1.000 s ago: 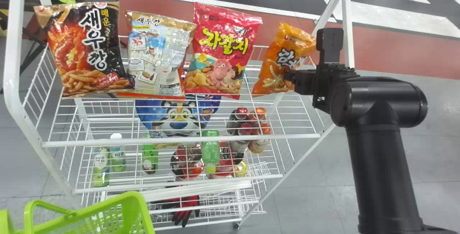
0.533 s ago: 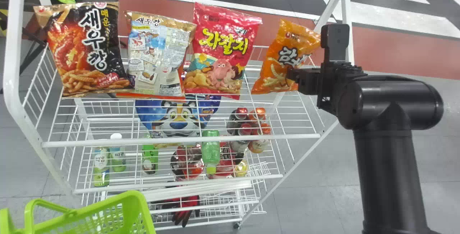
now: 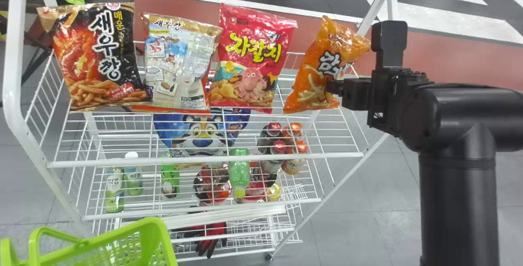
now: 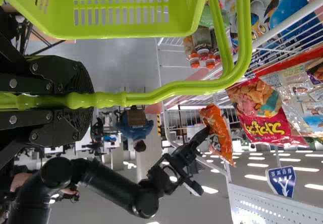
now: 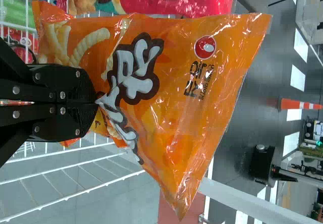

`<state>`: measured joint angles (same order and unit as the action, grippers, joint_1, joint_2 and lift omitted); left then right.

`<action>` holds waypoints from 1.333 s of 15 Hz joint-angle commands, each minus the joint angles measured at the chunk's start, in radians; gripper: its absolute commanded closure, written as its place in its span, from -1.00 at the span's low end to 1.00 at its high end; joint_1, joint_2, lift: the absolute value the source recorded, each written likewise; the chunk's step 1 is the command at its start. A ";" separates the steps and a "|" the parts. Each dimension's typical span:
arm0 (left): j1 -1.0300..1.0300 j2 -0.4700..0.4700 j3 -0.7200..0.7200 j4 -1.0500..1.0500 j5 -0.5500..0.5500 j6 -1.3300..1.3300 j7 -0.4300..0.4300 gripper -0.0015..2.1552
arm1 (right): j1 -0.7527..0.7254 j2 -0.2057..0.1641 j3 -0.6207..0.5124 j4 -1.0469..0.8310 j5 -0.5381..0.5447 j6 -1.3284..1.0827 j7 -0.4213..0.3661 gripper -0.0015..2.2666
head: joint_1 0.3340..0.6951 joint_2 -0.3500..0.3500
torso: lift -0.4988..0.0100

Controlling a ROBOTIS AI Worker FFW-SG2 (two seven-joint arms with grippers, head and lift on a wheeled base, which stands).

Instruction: Hold basket handle with left hand then pick Gamjakkang with right hand and place into basket

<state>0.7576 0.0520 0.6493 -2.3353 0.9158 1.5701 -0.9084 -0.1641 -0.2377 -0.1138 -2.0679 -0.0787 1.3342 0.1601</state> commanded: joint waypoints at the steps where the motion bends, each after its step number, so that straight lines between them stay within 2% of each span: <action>1: 0.000 -0.001 0.001 0.001 0.000 0.001 -0.001 0.99 | 0.009 0.006 -0.003 -0.066 -0.015 0.092 0.001 0.99 | 1.00 -0.75 | 0.89; 5: -0.004 -0.003 0.000 0.005 0.000 0.001 0.002 0.99 | 0.044 0.009 -0.015 -0.192 -0.075 0.238 0.001 0.99 | 1.00 -0.69 | 0.89; 9: -0.004 -0.001 0.000 0.007 0.000 0.001 0.003 0.99 | 0.097 0.029 -0.069 -0.299 -0.211 0.238 0.001 0.99 | 1.00 -0.62 | 0.89; 14: -0.006 -0.003 0.000 0.011 0.000 0.001 0.005 0.99 | 0.184 0.046 -0.096 -0.413 -0.371 0.238 0.001 0.99 | 1.00 -0.42 | 0.89; 16: -0.006 -0.003 0.000 0.011 0.000 0.001 0.002 0.99 | 0.236 0.055 -0.093 -0.451 -0.398 0.238 0.001 0.99 | 1.00 -0.30 | 0.89; 19: -0.009 -0.003 -0.002 0.017 0.000 0.001 0.002 0.99 | 0.327 0.061 -0.093 -0.500 -0.524 0.238 0.001 0.99 | 1.00 -0.20 | 0.89; 20: -0.012 -0.003 -0.005 0.021 0.000 0.001 0.002 0.99 | 0.348 0.061 -0.089 -0.514 -0.556 0.238 0.001 0.99 | 1.00 -0.08 | 0.89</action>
<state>0.7484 0.0490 0.6476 -2.3186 0.9158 1.5701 -0.9066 0.1488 -0.1769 -0.2071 -2.5635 -0.5827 1.5702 0.1611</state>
